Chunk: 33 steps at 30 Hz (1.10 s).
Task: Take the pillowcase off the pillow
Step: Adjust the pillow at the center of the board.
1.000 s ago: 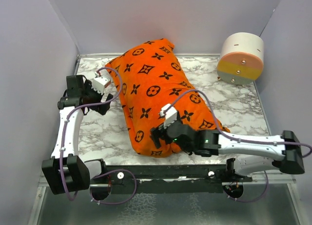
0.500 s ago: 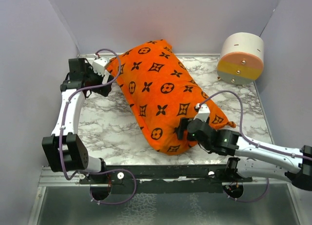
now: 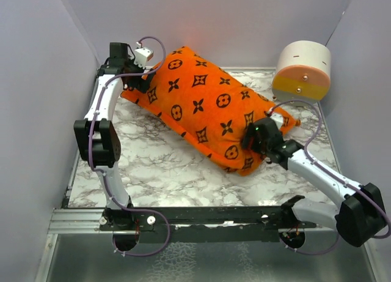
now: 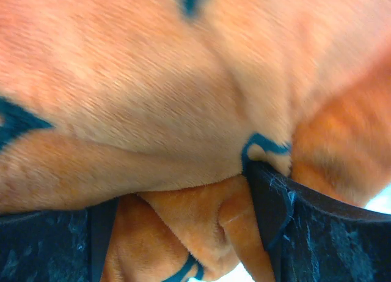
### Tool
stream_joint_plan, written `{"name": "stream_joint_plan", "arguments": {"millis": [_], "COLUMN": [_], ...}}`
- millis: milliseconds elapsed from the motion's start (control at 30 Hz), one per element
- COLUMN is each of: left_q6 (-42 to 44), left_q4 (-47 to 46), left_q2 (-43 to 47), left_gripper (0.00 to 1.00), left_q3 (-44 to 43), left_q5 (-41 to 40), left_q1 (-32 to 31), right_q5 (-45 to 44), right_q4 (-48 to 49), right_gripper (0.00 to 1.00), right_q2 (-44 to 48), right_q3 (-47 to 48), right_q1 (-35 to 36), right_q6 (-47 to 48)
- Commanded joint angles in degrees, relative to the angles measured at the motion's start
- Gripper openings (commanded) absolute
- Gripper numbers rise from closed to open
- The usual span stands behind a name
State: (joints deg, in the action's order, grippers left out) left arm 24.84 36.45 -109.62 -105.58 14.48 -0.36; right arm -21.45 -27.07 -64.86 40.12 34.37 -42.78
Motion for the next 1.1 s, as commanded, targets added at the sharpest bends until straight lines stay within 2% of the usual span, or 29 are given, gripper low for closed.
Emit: {"name": "stream_joint_plan", "arguments": {"millis": [0, 167, 267, 367, 500, 600, 733, 833, 933, 1067], "left_q6": [4.20, 7.66, 10.57, 12.96, 13.07, 13.08, 14.12, 14.79, 14.16, 11.61], "left_q4": [7.80, 14.80, 17.99, 19.11, 19.78, 17.34, 7.76, 5.73, 4.84, 0.66], "left_q2": [-5.99, -7.17, -5.00, -0.25, 6.51, 12.84, 26.67, 34.55, 37.14, 35.42], "left_gripper": [0.99, 0.91, 0.77, 0.58, 0.20, 0.01, 0.00, 0.00, 0.00, 0.00], "left_q3": [-5.91, -4.68, -0.23, 7.16, 15.77, 22.90, 37.56, 42.28, 43.29, 42.58], "left_q5": [-0.10, 8.89, 12.22, 14.65, 15.91, 14.44, 9.69, 7.21, 2.90, -4.69], "left_q1": [0.27, 0.36, 0.59, 1.28, 2.53, 3.74, 4.92, 5.44, 5.87, 7.09], "right_q5": [2.47, 2.41, 4.48, 8.42, 15.14, 19.60, 19.76, 19.44, 18.89, 14.98], "right_q4": [0.99, 1.83, 2.45, 3.48, 5.98, 7.79, 7.17, 4.52, 1.42, -0.22], "right_gripper": [0.83, 0.85, 0.86, 0.87, 0.88, 0.88, 0.90, 0.92, 0.93, 0.98], "right_q2": [-3.42, -7.53, -9.94, -10.99, -12.45, -14.63, -19.70, -24.12, -25.51, -20.91], "right_q3": [2.20, 9.27, 11.70, 12.14, 12.02, 12.91, 18.88, 25.51, 31.29, 31.91], "right_q1": [-14.30, -17.35, -17.45, -17.41, -17.41, -17.06, -13.16, -10.76, -10.38, -10.38], "right_q6": [6.47, 11.62, 12.48, 12.09, 12.35, 12.37, 14.30, 15.72, 15.99, 17.79]}}
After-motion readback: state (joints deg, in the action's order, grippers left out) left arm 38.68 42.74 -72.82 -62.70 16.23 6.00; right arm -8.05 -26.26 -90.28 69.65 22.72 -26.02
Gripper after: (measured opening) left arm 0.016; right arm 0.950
